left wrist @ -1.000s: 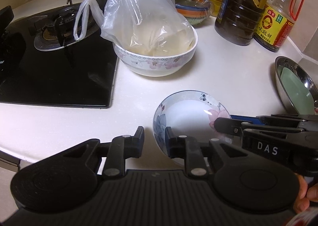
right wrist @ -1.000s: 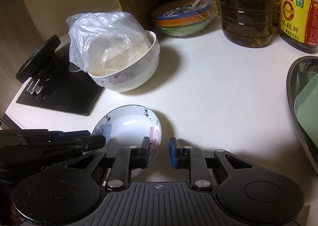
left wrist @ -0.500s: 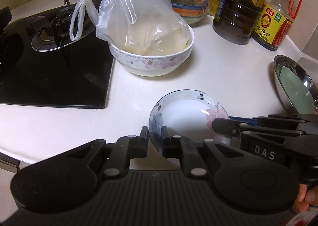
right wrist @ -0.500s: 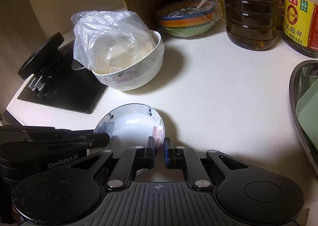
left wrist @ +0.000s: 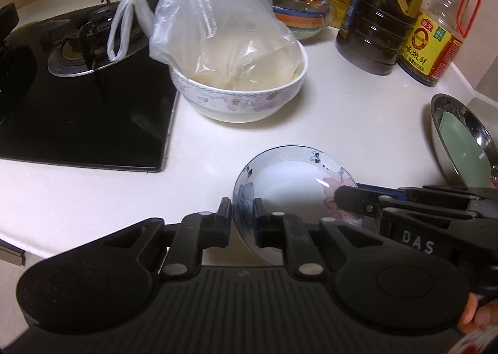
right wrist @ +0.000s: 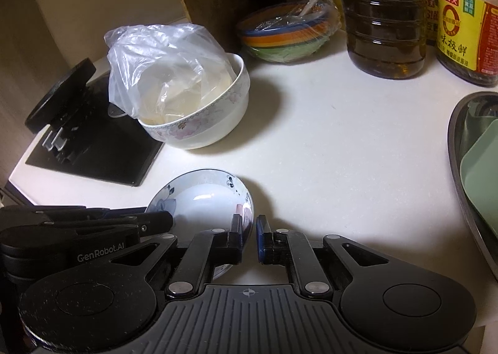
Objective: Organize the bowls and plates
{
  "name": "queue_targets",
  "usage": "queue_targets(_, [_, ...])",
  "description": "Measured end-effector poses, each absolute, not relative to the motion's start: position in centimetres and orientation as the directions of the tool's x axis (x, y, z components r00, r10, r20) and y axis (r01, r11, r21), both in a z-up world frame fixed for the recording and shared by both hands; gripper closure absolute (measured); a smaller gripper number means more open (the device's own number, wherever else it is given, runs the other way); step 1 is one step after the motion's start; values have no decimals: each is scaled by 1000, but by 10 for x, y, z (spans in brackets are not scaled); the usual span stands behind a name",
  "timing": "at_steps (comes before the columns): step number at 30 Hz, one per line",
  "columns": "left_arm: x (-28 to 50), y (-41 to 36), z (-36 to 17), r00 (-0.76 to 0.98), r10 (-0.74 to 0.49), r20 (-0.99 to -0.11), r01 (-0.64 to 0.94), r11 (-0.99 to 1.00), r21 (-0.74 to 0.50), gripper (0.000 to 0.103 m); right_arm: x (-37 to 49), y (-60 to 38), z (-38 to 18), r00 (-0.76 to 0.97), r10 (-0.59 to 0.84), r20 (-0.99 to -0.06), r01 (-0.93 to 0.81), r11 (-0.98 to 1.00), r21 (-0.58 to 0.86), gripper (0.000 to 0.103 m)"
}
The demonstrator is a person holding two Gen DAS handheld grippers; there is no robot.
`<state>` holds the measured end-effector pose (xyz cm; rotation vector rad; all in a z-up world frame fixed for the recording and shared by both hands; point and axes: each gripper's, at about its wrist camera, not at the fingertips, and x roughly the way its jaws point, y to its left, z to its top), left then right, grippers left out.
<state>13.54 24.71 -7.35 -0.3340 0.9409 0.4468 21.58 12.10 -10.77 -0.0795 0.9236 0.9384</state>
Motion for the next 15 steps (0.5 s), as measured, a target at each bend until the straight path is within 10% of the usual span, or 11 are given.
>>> queue_targets(15, [145,238,-69,527,203,-826,-460,885,-75,91,222,116,-104,317,629,-710,-707,655,266,96])
